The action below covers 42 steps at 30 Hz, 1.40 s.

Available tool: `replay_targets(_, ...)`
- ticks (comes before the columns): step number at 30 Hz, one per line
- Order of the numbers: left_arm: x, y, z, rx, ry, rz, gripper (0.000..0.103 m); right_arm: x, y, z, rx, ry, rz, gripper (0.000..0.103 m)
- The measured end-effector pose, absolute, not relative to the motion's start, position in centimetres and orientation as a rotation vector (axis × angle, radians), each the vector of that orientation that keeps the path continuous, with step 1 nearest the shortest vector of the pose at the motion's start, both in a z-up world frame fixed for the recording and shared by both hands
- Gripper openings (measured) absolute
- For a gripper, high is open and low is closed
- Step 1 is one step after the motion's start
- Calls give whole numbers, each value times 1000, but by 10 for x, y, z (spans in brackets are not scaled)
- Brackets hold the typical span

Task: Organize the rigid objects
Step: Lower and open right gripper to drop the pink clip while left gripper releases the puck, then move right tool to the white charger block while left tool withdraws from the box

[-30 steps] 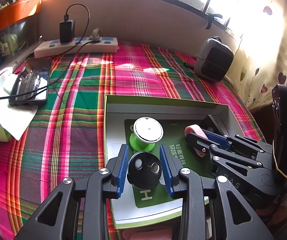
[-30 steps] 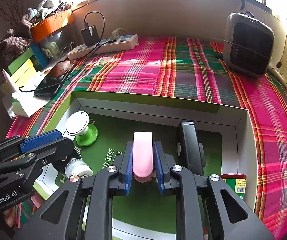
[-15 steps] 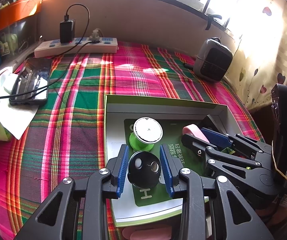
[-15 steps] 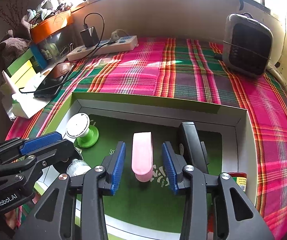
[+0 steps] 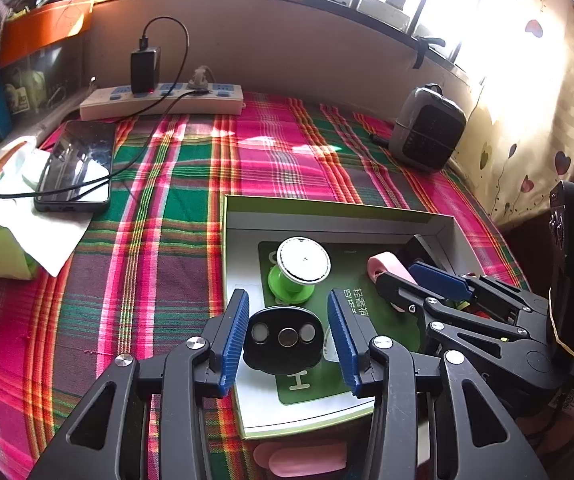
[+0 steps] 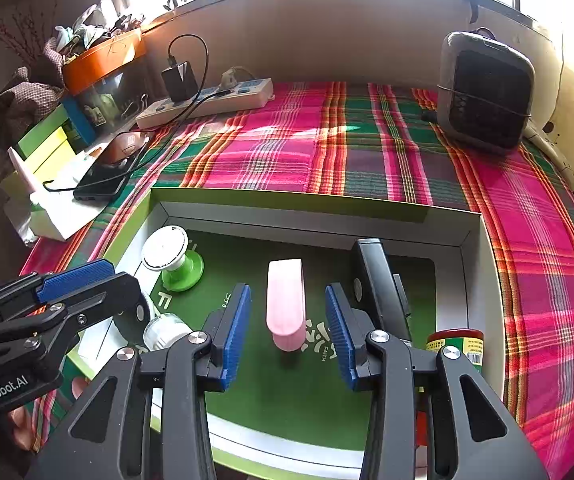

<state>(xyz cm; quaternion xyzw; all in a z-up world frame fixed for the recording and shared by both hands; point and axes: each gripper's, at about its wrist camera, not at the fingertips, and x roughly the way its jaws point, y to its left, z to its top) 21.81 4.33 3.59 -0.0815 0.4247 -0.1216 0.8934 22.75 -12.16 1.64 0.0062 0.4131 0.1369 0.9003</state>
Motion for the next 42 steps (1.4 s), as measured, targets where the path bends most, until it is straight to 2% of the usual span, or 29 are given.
replay_targets(42, 161, 89, 49, -230, 820, -189, 42, 154, -180, 44, 53, 774, 267, 40)
